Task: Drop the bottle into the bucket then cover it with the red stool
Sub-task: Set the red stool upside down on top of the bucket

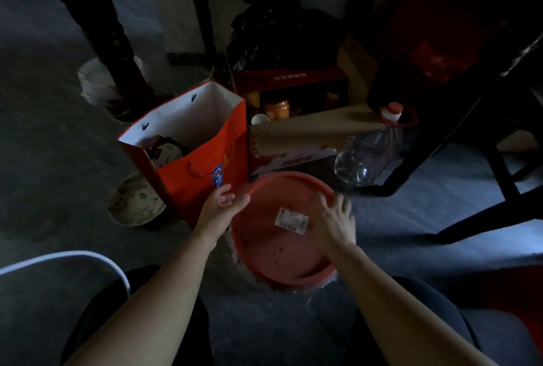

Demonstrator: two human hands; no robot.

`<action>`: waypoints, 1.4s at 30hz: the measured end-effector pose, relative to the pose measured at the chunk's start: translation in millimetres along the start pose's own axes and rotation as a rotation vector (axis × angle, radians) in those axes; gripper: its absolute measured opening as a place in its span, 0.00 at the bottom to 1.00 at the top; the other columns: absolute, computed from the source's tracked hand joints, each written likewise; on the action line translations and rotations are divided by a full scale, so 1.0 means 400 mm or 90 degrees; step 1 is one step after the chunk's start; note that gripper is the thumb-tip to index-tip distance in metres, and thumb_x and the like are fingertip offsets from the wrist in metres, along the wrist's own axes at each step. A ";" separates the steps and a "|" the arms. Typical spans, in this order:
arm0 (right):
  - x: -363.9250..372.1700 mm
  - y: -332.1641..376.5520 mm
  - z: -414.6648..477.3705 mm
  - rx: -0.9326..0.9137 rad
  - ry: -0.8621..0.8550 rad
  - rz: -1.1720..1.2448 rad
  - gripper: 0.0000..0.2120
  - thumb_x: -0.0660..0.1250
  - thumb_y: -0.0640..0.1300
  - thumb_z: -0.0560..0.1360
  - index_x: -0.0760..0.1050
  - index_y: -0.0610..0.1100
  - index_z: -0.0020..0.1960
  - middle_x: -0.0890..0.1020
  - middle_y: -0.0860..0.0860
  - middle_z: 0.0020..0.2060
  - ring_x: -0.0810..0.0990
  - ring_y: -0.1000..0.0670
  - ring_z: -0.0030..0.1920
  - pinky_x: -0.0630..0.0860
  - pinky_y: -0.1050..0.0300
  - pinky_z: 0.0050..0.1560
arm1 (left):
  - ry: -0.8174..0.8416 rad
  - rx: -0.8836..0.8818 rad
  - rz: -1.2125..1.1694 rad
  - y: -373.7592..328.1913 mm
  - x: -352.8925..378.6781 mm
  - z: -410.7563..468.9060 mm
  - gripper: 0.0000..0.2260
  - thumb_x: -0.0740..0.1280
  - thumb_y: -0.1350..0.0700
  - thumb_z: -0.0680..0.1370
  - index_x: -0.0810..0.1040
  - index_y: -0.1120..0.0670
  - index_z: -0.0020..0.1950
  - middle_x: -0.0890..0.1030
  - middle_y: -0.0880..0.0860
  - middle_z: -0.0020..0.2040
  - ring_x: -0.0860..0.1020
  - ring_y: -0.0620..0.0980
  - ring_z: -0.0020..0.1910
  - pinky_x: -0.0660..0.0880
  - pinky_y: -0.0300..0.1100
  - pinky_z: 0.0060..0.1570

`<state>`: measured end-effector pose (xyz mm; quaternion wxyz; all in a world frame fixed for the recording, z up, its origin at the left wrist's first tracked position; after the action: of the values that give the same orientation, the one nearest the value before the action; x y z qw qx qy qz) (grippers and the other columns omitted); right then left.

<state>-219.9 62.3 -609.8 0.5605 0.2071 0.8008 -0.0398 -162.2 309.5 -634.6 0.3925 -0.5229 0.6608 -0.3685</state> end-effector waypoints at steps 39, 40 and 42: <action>0.129 0.103 0.043 -0.072 0.219 -0.134 0.54 0.77 0.57 0.66 0.42 0.60 0.79 0.41 0.36 0.76 0.47 0.31 0.76 0.69 0.30 0.66 | 0.004 0.061 0.054 -0.008 0.031 0.084 0.43 0.71 0.33 0.58 0.69 0.48 0.70 0.71 0.53 0.69 0.70 0.50 0.67 0.67 0.42 0.60; 0.130 0.102 0.044 -0.071 0.220 -0.138 0.54 0.77 0.58 0.66 0.42 0.60 0.79 0.41 0.36 0.76 0.47 0.31 0.75 0.69 0.31 0.66 | 0.000 0.059 0.054 -0.007 0.034 0.089 0.43 0.70 0.33 0.58 0.69 0.48 0.70 0.71 0.53 0.70 0.70 0.50 0.67 0.67 0.42 0.61; 0.136 0.099 0.047 -0.063 0.225 -0.141 0.55 0.77 0.58 0.65 0.42 0.60 0.78 0.40 0.37 0.76 0.47 0.31 0.76 0.69 0.31 0.66 | -0.011 0.059 0.051 -0.004 0.040 0.097 0.42 0.70 0.33 0.58 0.69 0.48 0.69 0.71 0.53 0.70 0.70 0.50 0.68 0.67 0.41 0.60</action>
<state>-204.0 108.3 -659.6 0.4135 0.0938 0.9053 -0.0245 -128.8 290.4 -651.5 0.4366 -0.4802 0.6601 -0.3781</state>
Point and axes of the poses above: each hand's wrist, its own z-axis towards the middle knuckle, its own x-axis out of the palm, y = z × x, the point moved 10 cm from there along z, towards the middle knuckle
